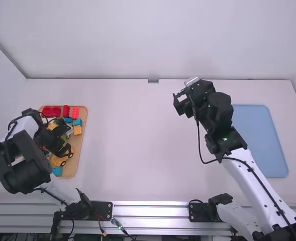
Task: Assemble lego blocks to make yellow taxi
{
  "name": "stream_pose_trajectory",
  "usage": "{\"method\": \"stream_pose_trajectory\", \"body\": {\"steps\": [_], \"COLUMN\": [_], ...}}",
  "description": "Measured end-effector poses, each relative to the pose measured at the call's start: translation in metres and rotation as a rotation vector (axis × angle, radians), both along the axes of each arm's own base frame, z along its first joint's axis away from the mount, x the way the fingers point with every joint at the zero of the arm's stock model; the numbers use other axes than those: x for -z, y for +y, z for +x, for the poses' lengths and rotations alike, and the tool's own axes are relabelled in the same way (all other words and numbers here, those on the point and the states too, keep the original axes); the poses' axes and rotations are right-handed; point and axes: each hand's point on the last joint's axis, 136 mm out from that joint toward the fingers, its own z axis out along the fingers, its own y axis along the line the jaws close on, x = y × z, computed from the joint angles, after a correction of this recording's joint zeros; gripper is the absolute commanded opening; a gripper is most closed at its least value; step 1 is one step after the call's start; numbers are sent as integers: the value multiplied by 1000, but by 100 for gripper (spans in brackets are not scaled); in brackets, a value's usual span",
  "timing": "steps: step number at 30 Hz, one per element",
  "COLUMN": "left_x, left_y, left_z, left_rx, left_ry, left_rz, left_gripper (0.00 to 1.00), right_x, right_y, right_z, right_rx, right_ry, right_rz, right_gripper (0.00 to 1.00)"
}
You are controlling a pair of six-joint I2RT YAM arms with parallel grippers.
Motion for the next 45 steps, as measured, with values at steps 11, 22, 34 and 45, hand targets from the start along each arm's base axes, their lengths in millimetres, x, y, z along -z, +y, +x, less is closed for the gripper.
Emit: {"method": "stream_pose_trajectory", "body": {"steps": [11,22,34,45], "left_x": [7,21,37,38], "left_y": [-1,-14,-6,-5], "left_z": [3,-5,-8,-8], "left_rx": [-16,37,-1,-17], "left_ry": [-22,-27,-29,-24], "left_rz": [-2,-41,27,32], "left_gripper": [99,99,100,80], "right_x": [0,0,-1,-2], "right_y": [0,-2,0,5], "right_z": [0,1,0,-1], "right_rx": [2,6,1,-13], "right_ry": [0,2,-2,-7], "right_rz": [0,-1,1,3], "right_gripper": [99,99,99,99]}}
